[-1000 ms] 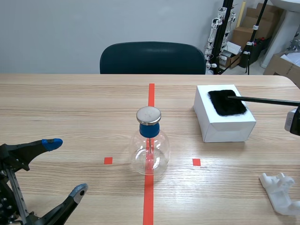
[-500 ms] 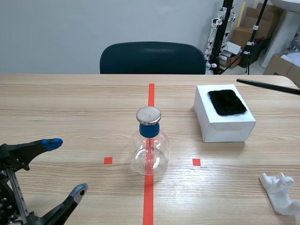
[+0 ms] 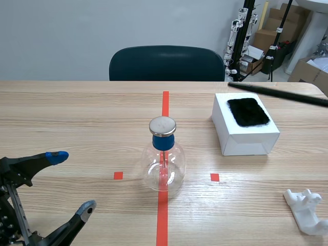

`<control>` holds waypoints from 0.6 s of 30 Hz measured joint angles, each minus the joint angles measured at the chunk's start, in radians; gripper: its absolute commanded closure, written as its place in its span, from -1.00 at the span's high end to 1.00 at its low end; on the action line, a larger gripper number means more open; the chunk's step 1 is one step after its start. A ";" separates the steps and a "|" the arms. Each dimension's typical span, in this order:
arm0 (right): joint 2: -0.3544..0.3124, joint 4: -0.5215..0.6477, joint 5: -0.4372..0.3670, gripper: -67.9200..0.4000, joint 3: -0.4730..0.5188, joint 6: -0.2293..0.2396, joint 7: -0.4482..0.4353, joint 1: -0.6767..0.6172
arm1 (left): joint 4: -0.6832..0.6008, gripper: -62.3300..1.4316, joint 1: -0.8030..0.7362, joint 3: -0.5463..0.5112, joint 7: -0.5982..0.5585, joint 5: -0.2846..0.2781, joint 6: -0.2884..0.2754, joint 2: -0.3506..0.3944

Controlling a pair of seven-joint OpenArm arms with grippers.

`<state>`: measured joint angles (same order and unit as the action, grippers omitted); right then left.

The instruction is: Do the electroscope experiment. rub the rod on the fur

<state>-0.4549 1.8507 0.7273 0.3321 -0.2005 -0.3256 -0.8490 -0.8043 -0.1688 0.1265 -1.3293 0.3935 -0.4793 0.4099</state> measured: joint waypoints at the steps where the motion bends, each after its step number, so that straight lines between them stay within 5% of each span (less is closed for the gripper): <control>1: 0.022 0.009 0.001 -0.97 0.008 -0.021 -0.039 -0.034 | 0.000 1.00 0.000 0.000 0.000 0.000 0.000 0.000; 4: 0.082 0.021 0.009 -0.97 0.041 -0.079 -0.163 -0.136 | 0.000 1.00 0.000 0.000 0.000 0.000 0.000 0.000; 8: 0.161 0.020 0.025 -0.97 0.080 -0.092 -0.278 -0.232 | 0.000 1.00 0.000 0.000 0.000 0.000 0.000 0.000; 18: 0.228 0.018 0.024 -0.97 0.092 -0.093 -0.276 -0.240 | 0.000 1.00 0.000 0.000 0.000 0.000 0.000 0.000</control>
<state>-0.2272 1.8690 0.7513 0.4244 -0.2935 -0.6018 -1.0889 -0.8043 -0.1688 0.1265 -1.3293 0.3935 -0.4793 0.4099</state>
